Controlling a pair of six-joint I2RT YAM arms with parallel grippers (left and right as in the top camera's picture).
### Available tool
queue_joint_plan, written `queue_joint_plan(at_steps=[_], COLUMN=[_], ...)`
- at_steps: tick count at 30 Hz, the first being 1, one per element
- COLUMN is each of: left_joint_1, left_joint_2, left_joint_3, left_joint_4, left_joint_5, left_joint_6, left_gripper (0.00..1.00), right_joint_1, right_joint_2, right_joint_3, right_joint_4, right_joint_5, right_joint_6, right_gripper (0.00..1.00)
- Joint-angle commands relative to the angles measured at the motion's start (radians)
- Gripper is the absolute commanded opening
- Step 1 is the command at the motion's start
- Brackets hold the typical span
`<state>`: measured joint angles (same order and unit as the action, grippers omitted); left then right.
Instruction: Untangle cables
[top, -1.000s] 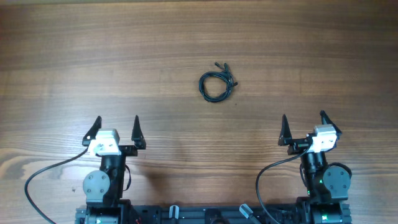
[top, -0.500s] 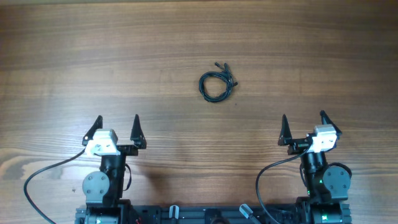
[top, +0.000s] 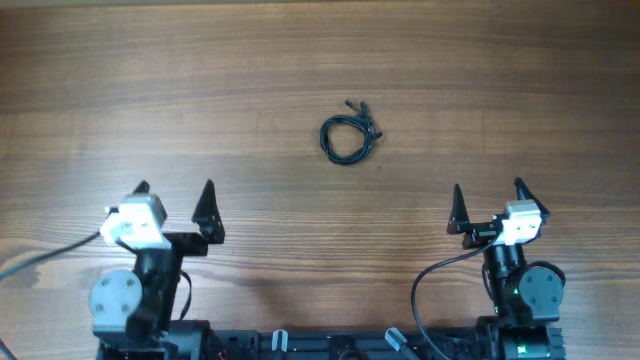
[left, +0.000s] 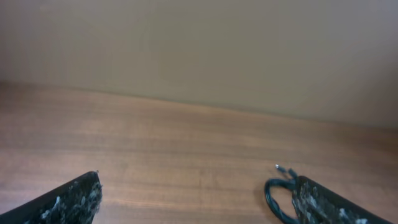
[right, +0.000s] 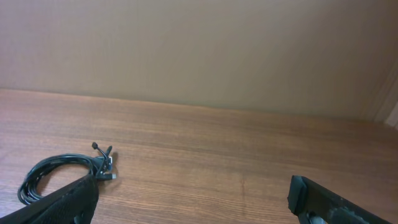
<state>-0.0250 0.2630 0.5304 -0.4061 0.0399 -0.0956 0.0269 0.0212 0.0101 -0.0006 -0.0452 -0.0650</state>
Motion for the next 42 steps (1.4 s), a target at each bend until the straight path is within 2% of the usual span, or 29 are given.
queue_joint_plan(at_steps=[1,7,16,20,28,42], left_joint_1=[0.004,0.004,0.004,-0.002,-0.021,-0.091], left_joint_2=[0.179,0.473,0.875,1.011,1.126,1.134], left_joint_3=[0.155,0.448,0.993,1.163,1.202,1.202], left_joint_4=[-0.019,-0.091,-0.433,-0.531,-0.602,-0.623], left_joint_5=[0.058,0.104,0.105,0.105,0.11,0.106], left_joint_6=[0.013,0.031,0.067,0.163,0.283,0.301], left_gripper=[1.0,1.0,1.0,1.0,1.0,1.0], right_joint_1=[-0.006,-0.006,-0.006,-0.006,-0.006,-0.006], right_joint_2=[-0.007,-0.007,-0.007,-0.007,-0.007,-0.007], right_joint_3=[-0.005,-0.005,-0.005,-0.005,-0.005,-0.005], right_joint_4=[0.002,0.002,0.002,0.002,0.002,0.002], right_joint_5=[-0.016,-0.016,-0.016,-0.016,-0.016,-0.004], right_joint_6=[0.015,0.015,0.015,0.015,0.015,0.011], right_gripper=[1.0,1.0,1.0,1.0,1.0,1.0])
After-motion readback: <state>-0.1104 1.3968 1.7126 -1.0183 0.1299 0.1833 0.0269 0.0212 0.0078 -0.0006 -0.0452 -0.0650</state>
